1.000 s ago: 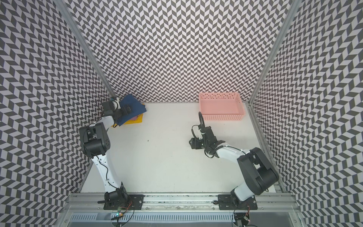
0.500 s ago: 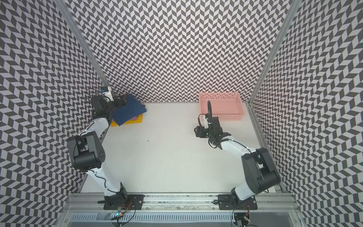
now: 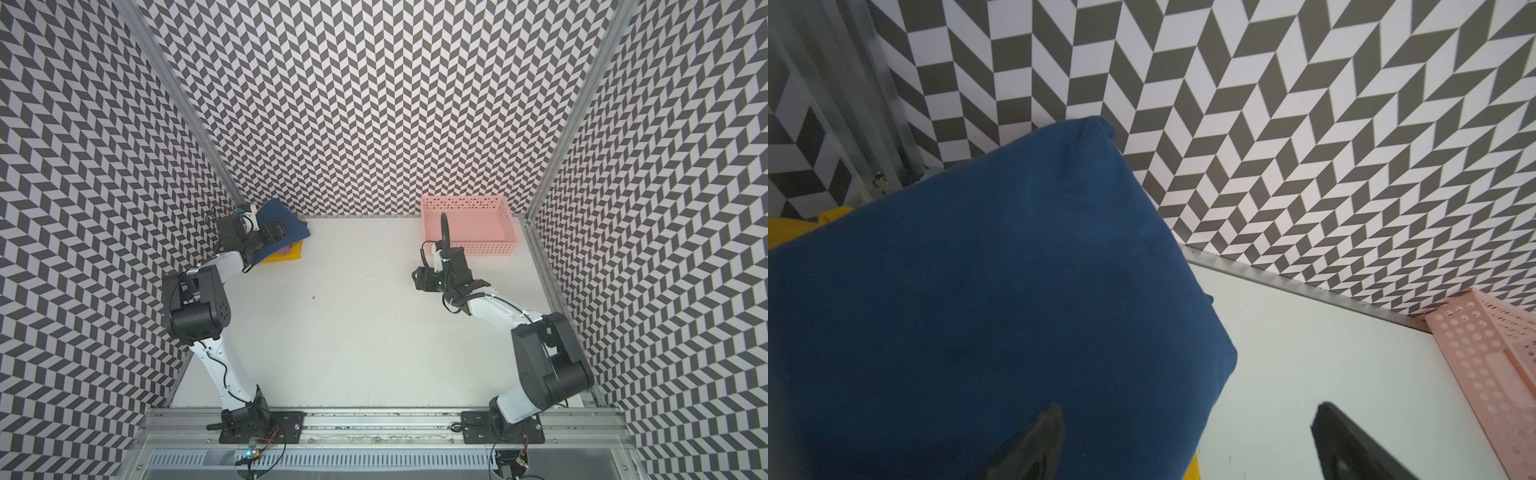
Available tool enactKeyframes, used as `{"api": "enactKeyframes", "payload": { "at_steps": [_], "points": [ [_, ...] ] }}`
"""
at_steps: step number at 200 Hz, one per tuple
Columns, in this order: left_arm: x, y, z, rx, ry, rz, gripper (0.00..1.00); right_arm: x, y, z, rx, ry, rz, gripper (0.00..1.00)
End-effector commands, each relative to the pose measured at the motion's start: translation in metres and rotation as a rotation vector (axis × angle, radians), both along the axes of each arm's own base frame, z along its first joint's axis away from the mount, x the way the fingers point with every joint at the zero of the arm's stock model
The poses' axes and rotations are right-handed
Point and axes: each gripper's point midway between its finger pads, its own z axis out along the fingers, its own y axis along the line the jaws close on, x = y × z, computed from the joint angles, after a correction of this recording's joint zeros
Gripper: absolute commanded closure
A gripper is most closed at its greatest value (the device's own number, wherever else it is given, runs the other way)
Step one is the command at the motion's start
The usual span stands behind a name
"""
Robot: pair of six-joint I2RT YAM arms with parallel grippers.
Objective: Fold and stack t-shirts
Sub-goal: Smooth out the T-shirt.
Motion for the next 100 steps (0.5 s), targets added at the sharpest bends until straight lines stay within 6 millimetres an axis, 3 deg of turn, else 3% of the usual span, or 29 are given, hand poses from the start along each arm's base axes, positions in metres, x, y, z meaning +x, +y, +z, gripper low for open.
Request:
{"api": "enactKeyframes", "payload": {
  "at_steps": [1, 30, 53, 71, 73, 79, 82, 83, 100],
  "points": [
    [-0.003, -0.011, 0.043, 0.005, -0.111, -0.047, 0.01, 0.008, -0.007, 0.008, 0.013, -0.032, -0.013, 0.25],
    [-0.028, -0.015, 0.084, 0.030, -0.223, -0.030, 0.01, 0.013, -0.028, 0.026, 0.035, -0.076, -0.072, 0.25],
    [-0.069, -0.021, 0.106, 0.049, -0.341, 0.032, 0.01, 0.013, -0.045, 0.035, 0.029, -0.108, -0.138, 0.24],
    [-0.108, -0.033, 0.106, 0.123, -0.404, 0.073, 0.01, 0.011, -0.055, 0.031, 0.041, -0.094, -0.176, 0.24],
    [-0.112, -0.035, 0.114, 0.136, -0.429, 0.080, 0.01, 0.010, -0.055, 0.029, 0.044, -0.088, -0.175, 0.24],
    [-0.127, -0.042, 0.107, 0.183, -0.447, 0.083, 0.01, 0.009, -0.054, 0.026, 0.057, -0.076, -0.174, 0.24],
    [-0.132, -0.045, 0.115, 0.215, -0.478, 0.093, 0.01, 0.008, -0.053, 0.024, 0.062, -0.073, -0.171, 0.24],
    [-0.136, -0.047, 0.108, 0.222, -0.468, 0.087, 0.01, 0.007, -0.052, 0.023, 0.064, -0.073, -0.170, 0.24],
    [-0.168, -0.056, 0.107, 0.371, -0.524, 0.165, 0.01, 0.002, -0.056, 0.014, 0.069, -0.060, -0.190, 0.24]
  ]
}}
